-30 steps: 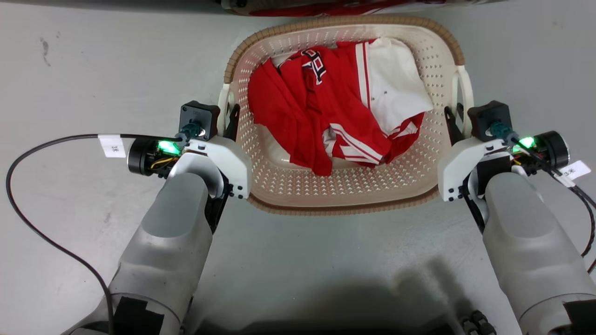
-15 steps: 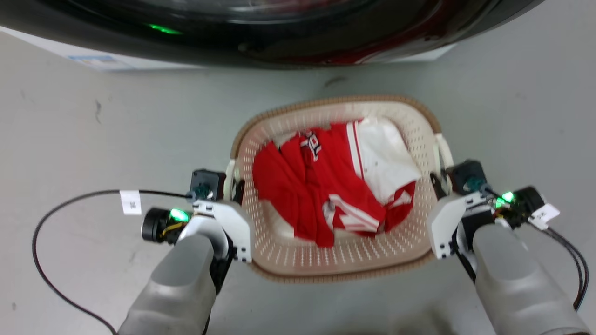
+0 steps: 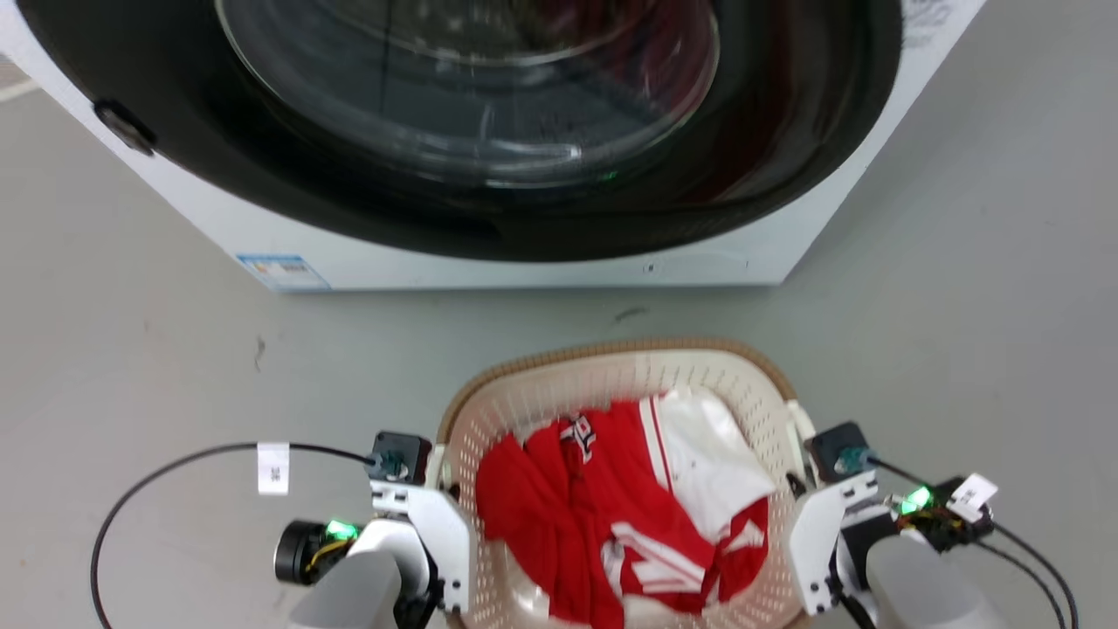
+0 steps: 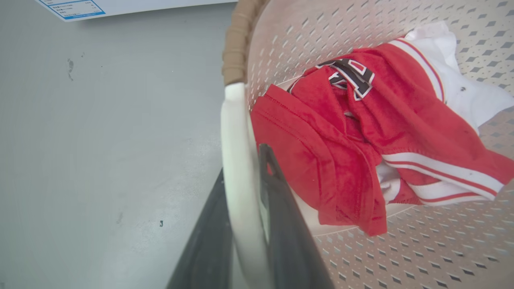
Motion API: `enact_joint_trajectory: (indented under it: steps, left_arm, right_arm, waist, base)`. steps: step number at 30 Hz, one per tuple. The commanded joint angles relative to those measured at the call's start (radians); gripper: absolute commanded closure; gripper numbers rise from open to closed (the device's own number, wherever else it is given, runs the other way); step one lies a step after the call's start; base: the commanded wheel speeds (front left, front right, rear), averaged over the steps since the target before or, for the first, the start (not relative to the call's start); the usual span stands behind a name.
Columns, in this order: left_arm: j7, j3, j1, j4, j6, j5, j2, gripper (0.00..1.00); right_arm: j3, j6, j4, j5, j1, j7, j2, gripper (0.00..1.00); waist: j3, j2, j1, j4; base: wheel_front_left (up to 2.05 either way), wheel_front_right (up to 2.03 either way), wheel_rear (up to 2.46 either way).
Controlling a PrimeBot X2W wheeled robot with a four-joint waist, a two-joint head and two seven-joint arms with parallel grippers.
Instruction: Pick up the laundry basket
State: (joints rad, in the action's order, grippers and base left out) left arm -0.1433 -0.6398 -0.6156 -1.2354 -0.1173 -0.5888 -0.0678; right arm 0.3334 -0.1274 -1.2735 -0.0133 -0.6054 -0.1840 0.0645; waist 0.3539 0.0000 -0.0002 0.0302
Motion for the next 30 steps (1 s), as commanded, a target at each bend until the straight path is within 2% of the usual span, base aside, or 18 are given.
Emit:
enact_joint_trajectory:
  steps: [1,15,30]
  left_arm:
    - [0.010,-0.020,0.020,0.009,-0.023,-0.004,0.031,1.00]
    - [0.136,-0.117,0.111,0.008,-0.023,-0.109,0.012,1.00]
    - [0.288,-0.195,0.085,0.043,-0.022,-0.221,-0.023,1.00]
  right_arm:
    - [0.032,-0.006,0.012,-0.016,0.016,0.006,-0.026,1.00]
    - [0.265,-0.010,0.042,-0.239,0.148,0.178,-0.029,1.00]
    - [0.394,-0.010,0.036,-0.383,0.092,0.281,-0.029,1.00]
  waist:
    - [-0.083,0.0000,0.0002,-0.008]
    - [-0.320,0.0000,0.0002,-0.037]
    - [-0.392,0.0000,0.0002,-0.045]
  base:
    - [0.00,0.00,0.00]
    - [0.00,0.00,0.00]
    - [0.00,0.00,0.00]
